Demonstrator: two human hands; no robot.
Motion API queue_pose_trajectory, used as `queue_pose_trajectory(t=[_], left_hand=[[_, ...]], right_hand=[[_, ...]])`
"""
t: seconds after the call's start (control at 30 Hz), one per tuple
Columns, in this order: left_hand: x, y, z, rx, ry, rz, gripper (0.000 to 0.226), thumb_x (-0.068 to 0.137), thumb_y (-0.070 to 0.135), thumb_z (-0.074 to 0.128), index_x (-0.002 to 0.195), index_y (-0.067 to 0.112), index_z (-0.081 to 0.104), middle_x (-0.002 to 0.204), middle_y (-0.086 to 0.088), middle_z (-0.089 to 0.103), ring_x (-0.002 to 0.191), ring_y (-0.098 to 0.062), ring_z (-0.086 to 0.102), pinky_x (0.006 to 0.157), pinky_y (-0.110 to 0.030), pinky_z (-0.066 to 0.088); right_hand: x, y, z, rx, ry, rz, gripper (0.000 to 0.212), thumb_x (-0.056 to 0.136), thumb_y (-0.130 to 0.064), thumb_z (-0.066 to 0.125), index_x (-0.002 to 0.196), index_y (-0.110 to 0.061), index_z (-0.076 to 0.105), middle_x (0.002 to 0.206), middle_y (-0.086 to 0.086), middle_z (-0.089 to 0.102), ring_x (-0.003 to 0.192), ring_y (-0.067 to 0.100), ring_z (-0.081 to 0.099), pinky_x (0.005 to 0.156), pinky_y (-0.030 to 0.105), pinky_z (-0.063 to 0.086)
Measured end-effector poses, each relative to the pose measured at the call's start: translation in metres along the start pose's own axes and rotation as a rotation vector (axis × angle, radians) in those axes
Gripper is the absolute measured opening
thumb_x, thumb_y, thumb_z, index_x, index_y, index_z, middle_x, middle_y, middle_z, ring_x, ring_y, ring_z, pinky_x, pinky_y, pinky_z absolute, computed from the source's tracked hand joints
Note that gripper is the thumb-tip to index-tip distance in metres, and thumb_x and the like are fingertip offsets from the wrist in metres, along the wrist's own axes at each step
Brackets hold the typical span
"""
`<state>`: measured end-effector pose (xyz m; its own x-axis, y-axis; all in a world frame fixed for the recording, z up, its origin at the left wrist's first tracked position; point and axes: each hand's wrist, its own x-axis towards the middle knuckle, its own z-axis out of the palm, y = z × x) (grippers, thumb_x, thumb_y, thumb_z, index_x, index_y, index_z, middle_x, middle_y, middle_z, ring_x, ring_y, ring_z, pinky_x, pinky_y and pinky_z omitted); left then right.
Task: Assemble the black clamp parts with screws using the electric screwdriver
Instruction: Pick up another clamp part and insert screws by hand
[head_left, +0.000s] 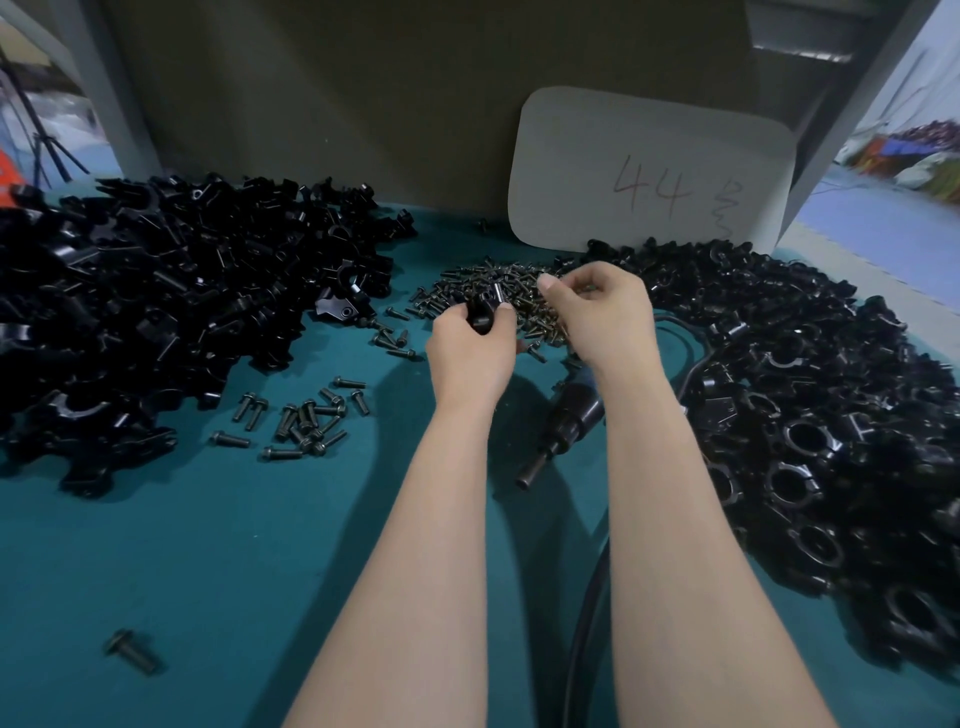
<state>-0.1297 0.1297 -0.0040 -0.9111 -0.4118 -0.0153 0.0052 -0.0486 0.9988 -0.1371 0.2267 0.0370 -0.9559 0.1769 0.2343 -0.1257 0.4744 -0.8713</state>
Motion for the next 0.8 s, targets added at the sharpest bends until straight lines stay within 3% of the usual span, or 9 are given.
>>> queue_pose_trajectory(t=[0.1,0.2,0.27,0.4,0.5,0.7,0.8], left_hand=[[-0.0028,0.0001,0.0004,0.181,0.019,0.097,0.017,0.093,0.029,0.057,0.093,0.012,0.062,0.094,-0.005,0.072,0.088,-0.022,0.07,0.08,-0.039,0.056],[-0.0045,0.0008,0.0004,0.289,0.023,0.147,0.023,0.094,0.031,0.056,0.098,0.009,0.061,0.094,-0.005,0.071,0.088,-0.022,0.07,0.075,-0.039,0.056],[-0.0056,0.001,0.0003,0.341,0.03,0.172,0.025,0.094,0.033,0.056,0.098,0.009,0.061,0.091,-0.005,0.071,0.084,-0.021,0.068,0.069,-0.035,0.054],[-0.0079,0.0014,0.0012,0.434,0.049,0.206,0.03,0.092,0.038,0.057,0.096,0.008,0.059,0.087,-0.005,0.067,0.079,-0.025,0.062,0.058,-0.03,0.04],[-0.0076,0.0018,0.0021,0.505,0.049,0.225,0.034,0.09,0.041,0.057,0.096,0.007,0.058,0.091,-0.008,0.067,0.084,-0.03,0.062,0.063,-0.034,0.045],[-0.0062,0.0012,0.0027,0.511,-0.015,0.205,0.039,0.088,0.044,0.057,0.092,0.005,0.059,0.091,-0.012,0.069,0.086,-0.031,0.068,0.074,-0.045,0.056],[-0.0067,0.0019,0.0035,0.534,-0.026,0.202,0.036,0.088,0.044,0.056,0.086,0.007,0.055,0.088,-0.012,0.069,0.084,-0.033,0.066,0.066,-0.038,0.054]], right_hand=[[-0.0022,-0.0072,0.0017,0.177,-0.074,0.002,0.01,0.088,-0.013,0.064,0.079,-0.016,0.061,0.071,0.002,0.063,0.056,0.007,0.051,0.059,0.021,0.048],[-0.0012,-0.008,0.002,0.04,-0.125,-0.034,0.009,0.088,-0.007,0.062,0.084,-0.016,0.062,0.082,0.009,0.068,0.071,0.016,0.062,0.078,0.033,0.056],[-0.0007,-0.0084,0.0026,-0.058,-0.122,-0.055,0.005,0.088,-0.011,0.064,0.087,-0.016,0.063,0.084,0.008,0.069,0.081,0.022,0.065,0.082,0.038,0.055],[-0.0015,-0.0087,0.0034,-0.203,-0.089,-0.118,0.003,0.088,-0.017,0.064,0.088,-0.02,0.065,0.074,-0.009,0.06,0.079,0.011,0.059,0.074,0.023,0.048],[-0.0017,-0.0088,0.0022,-0.25,-0.07,-0.155,0.007,0.089,-0.016,0.064,0.085,-0.022,0.063,0.076,-0.011,0.058,0.08,0.008,0.056,0.072,0.018,0.041],[-0.0001,-0.0077,0.0021,-0.271,-0.034,-0.164,0.006,0.089,-0.013,0.063,0.088,-0.018,0.066,0.079,-0.009,0.058,0.082,0.01,0.055,0.073,0.019,0.041],[0.0001,-0.0066,0.0047,-0.275,-0.038,-0.158,0.006,0.088,-0.014,0.063,0.09,-0.018,0.067,0.078,-0.01,0.056,0.086,0.011,0.056,0.078,0.024,0.046]])
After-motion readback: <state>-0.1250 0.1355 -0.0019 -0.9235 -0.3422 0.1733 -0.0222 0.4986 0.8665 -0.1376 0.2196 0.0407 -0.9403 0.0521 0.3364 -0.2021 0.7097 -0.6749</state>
